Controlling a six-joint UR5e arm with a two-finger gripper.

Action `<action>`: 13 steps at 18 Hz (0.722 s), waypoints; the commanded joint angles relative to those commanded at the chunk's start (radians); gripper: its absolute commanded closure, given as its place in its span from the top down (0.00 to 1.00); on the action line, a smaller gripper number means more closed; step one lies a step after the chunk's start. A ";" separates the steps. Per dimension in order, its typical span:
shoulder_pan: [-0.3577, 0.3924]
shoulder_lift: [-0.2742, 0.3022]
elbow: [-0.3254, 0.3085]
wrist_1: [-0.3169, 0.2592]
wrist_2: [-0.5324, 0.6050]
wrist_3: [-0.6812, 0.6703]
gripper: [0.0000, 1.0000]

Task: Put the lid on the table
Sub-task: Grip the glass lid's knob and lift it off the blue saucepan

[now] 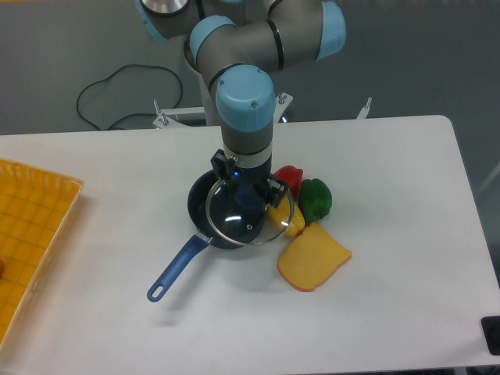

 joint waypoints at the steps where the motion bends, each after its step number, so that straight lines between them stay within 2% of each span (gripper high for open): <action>1: -0.002 -0.003 -0.003 0.002 0.000 -0.011 0.42; 13: 0.005 -0.006 0.005 0.006 -0.008 -0.061 0.42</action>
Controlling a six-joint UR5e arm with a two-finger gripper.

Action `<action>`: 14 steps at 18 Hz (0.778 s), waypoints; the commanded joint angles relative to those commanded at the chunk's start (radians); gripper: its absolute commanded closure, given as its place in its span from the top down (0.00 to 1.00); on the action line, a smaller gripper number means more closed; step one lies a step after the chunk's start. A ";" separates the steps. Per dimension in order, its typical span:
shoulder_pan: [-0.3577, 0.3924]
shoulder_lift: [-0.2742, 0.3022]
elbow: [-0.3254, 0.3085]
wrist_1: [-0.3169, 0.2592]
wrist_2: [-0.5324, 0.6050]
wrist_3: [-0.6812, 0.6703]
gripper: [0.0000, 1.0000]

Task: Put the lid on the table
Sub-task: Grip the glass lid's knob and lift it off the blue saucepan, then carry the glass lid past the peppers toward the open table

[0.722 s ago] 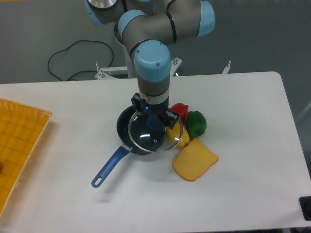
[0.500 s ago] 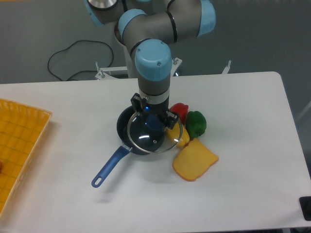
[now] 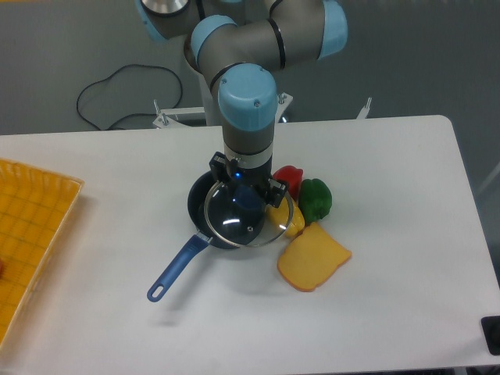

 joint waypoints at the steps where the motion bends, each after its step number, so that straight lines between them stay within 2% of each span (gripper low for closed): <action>1: 0.000 -0.006 0.009 0.002 -0.002 -0.006 0.42; 4: -0.002 -0.017 0.023 0.008 -0.003 -0.077 0.42; 8: 0.000 -0.034 0.034 0.054 -0.008 -0.171 0.42; 14: 0.041 -0.083 0.081 0.066 -0.006 -0.190 0.42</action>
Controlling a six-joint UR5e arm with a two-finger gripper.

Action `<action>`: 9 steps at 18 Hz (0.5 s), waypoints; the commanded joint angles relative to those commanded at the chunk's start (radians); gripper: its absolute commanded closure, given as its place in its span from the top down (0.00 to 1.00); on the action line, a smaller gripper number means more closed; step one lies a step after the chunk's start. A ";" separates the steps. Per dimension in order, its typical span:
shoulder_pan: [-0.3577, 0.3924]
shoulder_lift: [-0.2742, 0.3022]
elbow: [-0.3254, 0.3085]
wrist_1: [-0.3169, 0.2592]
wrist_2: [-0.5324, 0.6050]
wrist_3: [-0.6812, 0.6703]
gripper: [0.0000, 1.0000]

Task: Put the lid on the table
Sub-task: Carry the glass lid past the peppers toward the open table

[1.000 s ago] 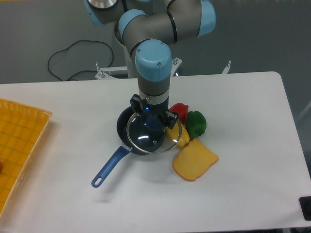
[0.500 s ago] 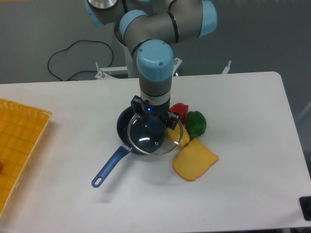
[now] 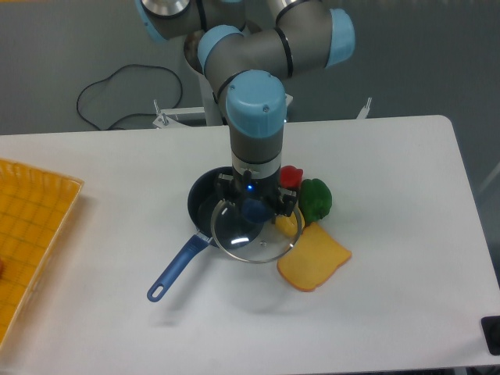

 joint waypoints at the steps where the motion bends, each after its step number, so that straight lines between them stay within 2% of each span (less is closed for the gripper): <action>1: 0.018 -0.006 0.002 0.002 0.002 0.009 0.42; 4: 0.057 -0.031 0.024 0.021 0.005 0.020 0.42; 9: 0.103 -0.051 0.037 0.015 0.006 0.178 0.41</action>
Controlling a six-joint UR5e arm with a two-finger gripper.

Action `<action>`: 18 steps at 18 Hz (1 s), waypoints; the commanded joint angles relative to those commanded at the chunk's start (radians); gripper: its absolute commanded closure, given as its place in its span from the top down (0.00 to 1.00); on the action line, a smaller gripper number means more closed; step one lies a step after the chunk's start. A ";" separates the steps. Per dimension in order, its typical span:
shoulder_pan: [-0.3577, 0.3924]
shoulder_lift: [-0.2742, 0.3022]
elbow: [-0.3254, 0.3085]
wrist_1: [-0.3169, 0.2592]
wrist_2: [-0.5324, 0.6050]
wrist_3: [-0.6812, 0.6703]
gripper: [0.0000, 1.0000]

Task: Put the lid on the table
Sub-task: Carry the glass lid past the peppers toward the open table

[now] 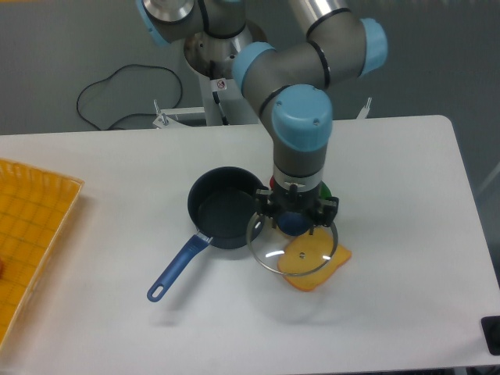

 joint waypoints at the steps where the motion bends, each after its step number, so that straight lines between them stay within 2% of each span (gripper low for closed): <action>1: 0.017 0.000 -0.002 -0.005 0.000 0.051 0.40; 9: 0.091 -0.023 -0.018 -0.005 0.052 0.399 0.40; 15: 0.127 -0.035 -0.025 -0.006 0.092 0.575 0.40; 18: 0.160 -0.041 -0.031 -0.005 0.094 0.715 0.40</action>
